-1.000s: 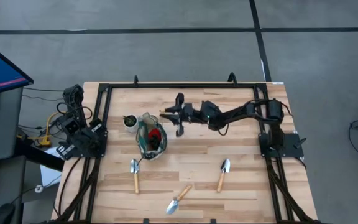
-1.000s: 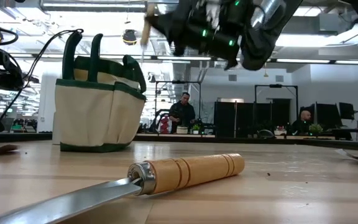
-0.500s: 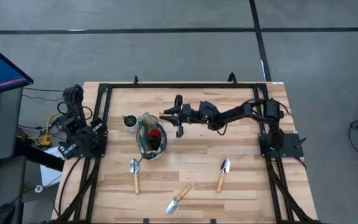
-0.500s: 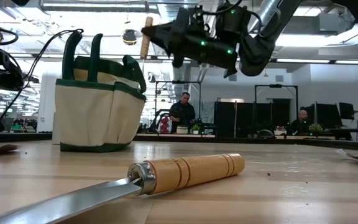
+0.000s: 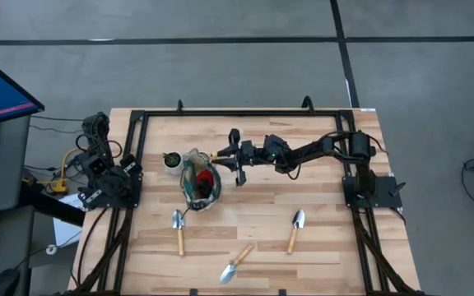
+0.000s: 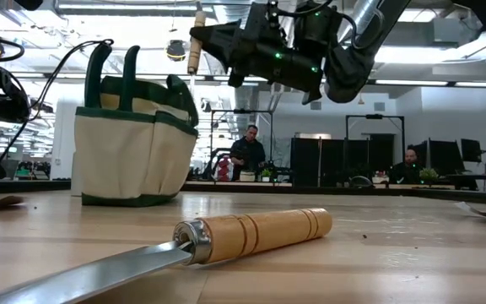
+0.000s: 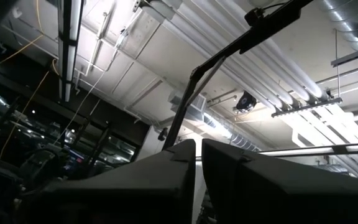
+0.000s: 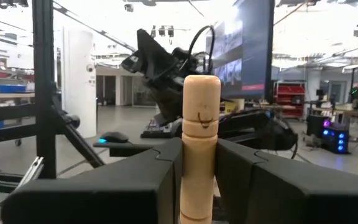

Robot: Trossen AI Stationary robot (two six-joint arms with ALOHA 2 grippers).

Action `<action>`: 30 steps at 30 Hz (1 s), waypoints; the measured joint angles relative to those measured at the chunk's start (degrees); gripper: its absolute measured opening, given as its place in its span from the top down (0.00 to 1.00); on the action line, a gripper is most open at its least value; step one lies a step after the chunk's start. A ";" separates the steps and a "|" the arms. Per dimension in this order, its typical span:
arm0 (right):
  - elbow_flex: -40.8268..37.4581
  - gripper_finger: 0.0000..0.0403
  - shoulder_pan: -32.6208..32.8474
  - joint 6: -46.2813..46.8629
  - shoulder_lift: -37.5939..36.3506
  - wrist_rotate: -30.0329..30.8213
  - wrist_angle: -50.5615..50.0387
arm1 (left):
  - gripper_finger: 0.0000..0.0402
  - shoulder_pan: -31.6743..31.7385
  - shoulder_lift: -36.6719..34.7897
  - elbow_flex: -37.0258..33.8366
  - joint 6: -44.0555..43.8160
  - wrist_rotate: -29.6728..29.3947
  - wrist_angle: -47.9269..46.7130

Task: Pick & Place Garden tools in Gardening bag
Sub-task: Put the trowel into the gardening bag

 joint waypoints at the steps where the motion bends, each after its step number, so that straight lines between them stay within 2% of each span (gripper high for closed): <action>1: 0.00 0.86 -0.01 0.00 0.00 -0.17 0.46 | 0.95 0.00 0.00 0.00 0.00 0.00 0.01; 9: 0.00 0.86 -0.68 -0.02 0.02 -1.29 -0.31 | 0.95 0.00 0.00 0.00 0.00 0.01 0.00; 14: 0.09 0.86 -0.96 0.91 -0.60 -3.32 6.02 | 0.95 0.00 0.00 0.00 -0.02 0.02 0.05; 22: -0.11 0.86 -0.68 0.65 0.07 -2.89 -0.28 | 0.95 0.00 0.00 0.00 -0.02 0.02 0.21; 30: -0.11 0.86 -0.95 -0.75 0.04 -2.57 -0.11 | 0.95 0.00 0.00 0.00 -0.02 0.02 0.28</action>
